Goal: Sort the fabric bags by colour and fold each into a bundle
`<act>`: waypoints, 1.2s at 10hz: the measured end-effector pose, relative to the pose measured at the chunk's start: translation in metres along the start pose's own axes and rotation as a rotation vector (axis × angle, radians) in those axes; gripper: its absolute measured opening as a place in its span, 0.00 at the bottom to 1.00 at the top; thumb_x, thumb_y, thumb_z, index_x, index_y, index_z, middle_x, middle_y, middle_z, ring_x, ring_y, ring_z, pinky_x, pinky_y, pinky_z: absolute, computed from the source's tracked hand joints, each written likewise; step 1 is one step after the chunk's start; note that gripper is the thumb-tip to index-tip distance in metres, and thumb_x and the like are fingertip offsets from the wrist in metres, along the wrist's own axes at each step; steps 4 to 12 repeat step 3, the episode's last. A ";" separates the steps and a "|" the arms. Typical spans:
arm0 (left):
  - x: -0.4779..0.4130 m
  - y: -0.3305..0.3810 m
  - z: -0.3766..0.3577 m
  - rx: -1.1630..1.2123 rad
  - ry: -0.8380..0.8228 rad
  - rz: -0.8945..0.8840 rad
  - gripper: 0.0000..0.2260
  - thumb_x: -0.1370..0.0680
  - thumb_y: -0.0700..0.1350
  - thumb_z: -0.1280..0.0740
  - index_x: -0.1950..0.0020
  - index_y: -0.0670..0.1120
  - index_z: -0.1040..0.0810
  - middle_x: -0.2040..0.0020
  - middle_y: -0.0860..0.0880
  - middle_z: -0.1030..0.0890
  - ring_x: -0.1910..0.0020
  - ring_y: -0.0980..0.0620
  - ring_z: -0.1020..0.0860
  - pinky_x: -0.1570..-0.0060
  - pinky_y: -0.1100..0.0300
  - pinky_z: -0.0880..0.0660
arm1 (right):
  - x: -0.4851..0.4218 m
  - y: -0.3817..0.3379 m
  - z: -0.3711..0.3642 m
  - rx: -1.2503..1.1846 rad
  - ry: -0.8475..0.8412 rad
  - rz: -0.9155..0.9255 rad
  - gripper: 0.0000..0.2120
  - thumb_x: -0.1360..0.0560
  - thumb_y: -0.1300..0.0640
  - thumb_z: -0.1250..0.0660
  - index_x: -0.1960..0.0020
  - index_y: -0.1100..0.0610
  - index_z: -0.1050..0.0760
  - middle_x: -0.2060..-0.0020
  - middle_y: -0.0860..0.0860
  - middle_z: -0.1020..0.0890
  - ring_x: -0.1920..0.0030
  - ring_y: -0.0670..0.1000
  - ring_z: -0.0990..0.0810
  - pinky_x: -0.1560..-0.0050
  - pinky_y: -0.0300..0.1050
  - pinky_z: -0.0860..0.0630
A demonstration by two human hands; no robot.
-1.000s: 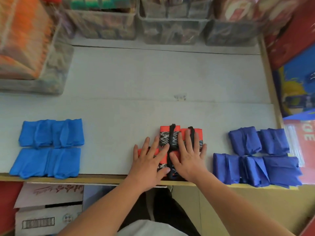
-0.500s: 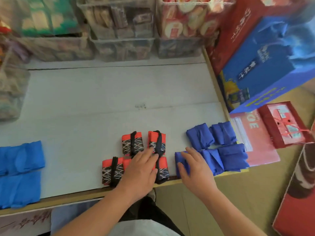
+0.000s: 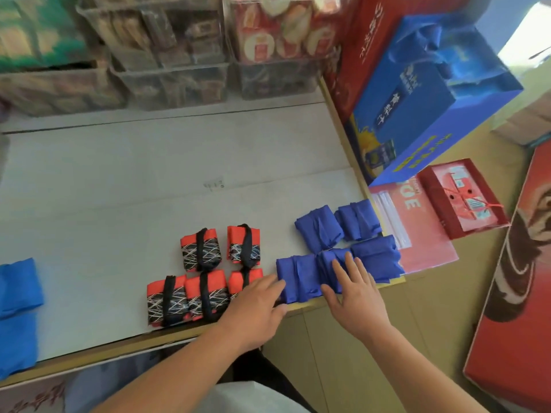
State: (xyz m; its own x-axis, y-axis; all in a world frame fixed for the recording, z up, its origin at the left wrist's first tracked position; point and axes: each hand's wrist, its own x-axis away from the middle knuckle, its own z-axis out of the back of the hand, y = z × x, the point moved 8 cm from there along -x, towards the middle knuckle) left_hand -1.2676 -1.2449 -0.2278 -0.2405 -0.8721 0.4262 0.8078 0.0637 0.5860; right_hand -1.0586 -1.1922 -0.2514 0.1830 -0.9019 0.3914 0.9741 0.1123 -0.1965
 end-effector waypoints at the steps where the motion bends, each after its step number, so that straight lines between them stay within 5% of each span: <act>1: 0.010 -0.005 0.008 0.053 0.038 0.027 0.24 0.15 0.53 0.39 0.19 0.49 0.37 0.20 0.51 0.37 0.21 0.52 0.40 0.24 0.60 0.45 | 0.011 -0.021 0.018 0.001 0.190 0.087 0.26 0.19 0.41 0.41 0.30 0.56 0.23 0.26 0.57 0.26 0.25 0.60 0.29 0.29 0.61 0.27; 3: 0.039 -0.033 0.024 0.146 0.140 0.132 0.24 0.15 0.54 0.39 0.21 0.48 0.34 0.24 0.52 0.30 0.25 0.51 0.32 0.28 0.58 0.35 | 0.035 -0.099 0.026 -0.069 0.305 0.325 0.23 0.20 0.40 0.41 0.38 0.54 0.18 0.41 0.50 0.15 0.41 0.54 0.16 0.45 0.52 0.18; 12: 0.039 -0.033 0.024 0.146 0.140 0.132 0.24 0.15 0.54 0.39 0.21 0.48 0.34 0.24 0.52 0.30 0.25 0.51 0.32 0.28 0.58 0.35 | 0.035 -0.099 0.026 -0.069 0.305 0.325 0.23 0.20 0.40 0.41 0.38 0.54 0.18 0.41 0.50 0.15 0.41 0.54 0.16 0.45 0.52 0.18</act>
